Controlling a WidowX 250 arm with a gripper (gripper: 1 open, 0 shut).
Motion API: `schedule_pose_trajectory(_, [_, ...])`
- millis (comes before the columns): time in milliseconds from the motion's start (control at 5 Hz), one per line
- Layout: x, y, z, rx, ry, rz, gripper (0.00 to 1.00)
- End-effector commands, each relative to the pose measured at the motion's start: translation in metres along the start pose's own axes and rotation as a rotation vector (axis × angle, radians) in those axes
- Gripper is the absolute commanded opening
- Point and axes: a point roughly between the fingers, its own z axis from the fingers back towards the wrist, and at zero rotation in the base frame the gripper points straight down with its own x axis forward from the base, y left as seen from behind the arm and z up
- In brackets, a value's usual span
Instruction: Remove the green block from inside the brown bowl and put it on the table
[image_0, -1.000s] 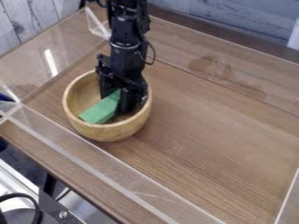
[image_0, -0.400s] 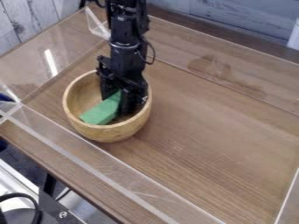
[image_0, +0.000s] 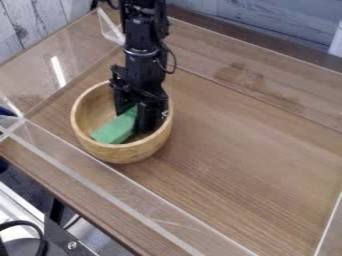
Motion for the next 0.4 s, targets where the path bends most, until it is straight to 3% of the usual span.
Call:
schedule_pose_trajectory(0, [0.0039, 0.009, 0.0165, 0.019, -0.032, 0.034, 0.0])
schedule_pose_trajectory(200, [0.0088, 0.0087, 0.0148, 0.018, -0.04, 0.044, 0.0])
